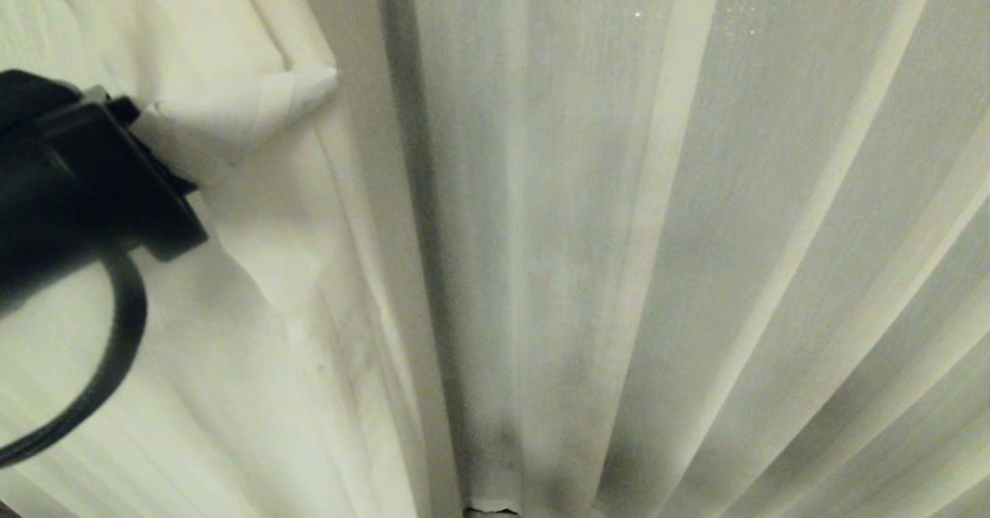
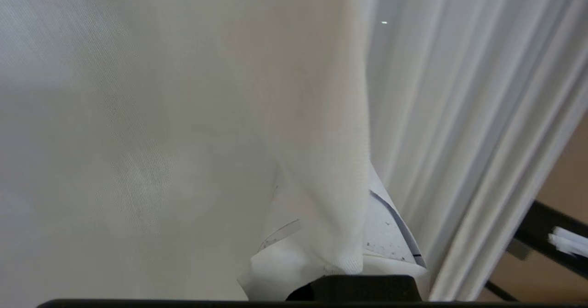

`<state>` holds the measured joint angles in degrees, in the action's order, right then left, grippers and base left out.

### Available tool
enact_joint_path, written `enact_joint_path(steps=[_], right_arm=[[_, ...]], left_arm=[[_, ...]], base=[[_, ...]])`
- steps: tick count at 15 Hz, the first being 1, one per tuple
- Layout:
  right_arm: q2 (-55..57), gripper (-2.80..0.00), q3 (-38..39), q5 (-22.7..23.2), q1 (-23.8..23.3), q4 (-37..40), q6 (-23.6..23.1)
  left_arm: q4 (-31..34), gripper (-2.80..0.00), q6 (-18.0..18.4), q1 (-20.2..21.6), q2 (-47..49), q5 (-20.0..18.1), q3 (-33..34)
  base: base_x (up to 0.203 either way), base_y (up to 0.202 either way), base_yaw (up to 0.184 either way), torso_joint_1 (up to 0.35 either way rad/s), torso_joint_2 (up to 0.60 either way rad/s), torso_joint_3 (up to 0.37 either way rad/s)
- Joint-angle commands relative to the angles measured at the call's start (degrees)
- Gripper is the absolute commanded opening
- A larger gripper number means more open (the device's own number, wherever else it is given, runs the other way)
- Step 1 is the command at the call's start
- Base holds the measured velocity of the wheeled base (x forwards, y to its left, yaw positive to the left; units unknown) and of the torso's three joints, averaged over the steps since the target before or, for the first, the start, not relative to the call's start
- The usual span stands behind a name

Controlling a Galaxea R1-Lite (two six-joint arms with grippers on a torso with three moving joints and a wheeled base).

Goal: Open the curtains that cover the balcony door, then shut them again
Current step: Close the inner curtains on both sides

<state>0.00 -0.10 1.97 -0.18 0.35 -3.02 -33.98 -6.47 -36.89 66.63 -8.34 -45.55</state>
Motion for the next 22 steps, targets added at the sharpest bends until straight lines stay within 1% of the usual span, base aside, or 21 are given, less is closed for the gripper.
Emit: enact_joint_path(steps=[1, 14, 22], right_arm=[[0.0, -2.80, 0.0, 0.0, 0.0, 0.0, -0.1], [0.1, -2.80, 0.0, 0.0, 0.0, 0.0, -0.1], [0.0, -2.80, 0.0, 0.0, 0.0, 0.0, -0.1]], left_arm=[[-0.2, -2.80, 0.0, -1.3, 1.3, -0.1, -0.4], [-0.4, -2.80, 0.0, -2.5, 4.4, -0.3, -1.9], [-0.4, -2.80, 0.0, -2.4, 5.1, 0.0, -2.4]], base=[[0.000, -0.188, 0.001, 0.004, 0.00, 0.002], [0.000, -0.190, 0.000, 0.000, 0.00, 0.002], [0.000, -0.194, 0.001, 0.002, 0.00, 0.004]])
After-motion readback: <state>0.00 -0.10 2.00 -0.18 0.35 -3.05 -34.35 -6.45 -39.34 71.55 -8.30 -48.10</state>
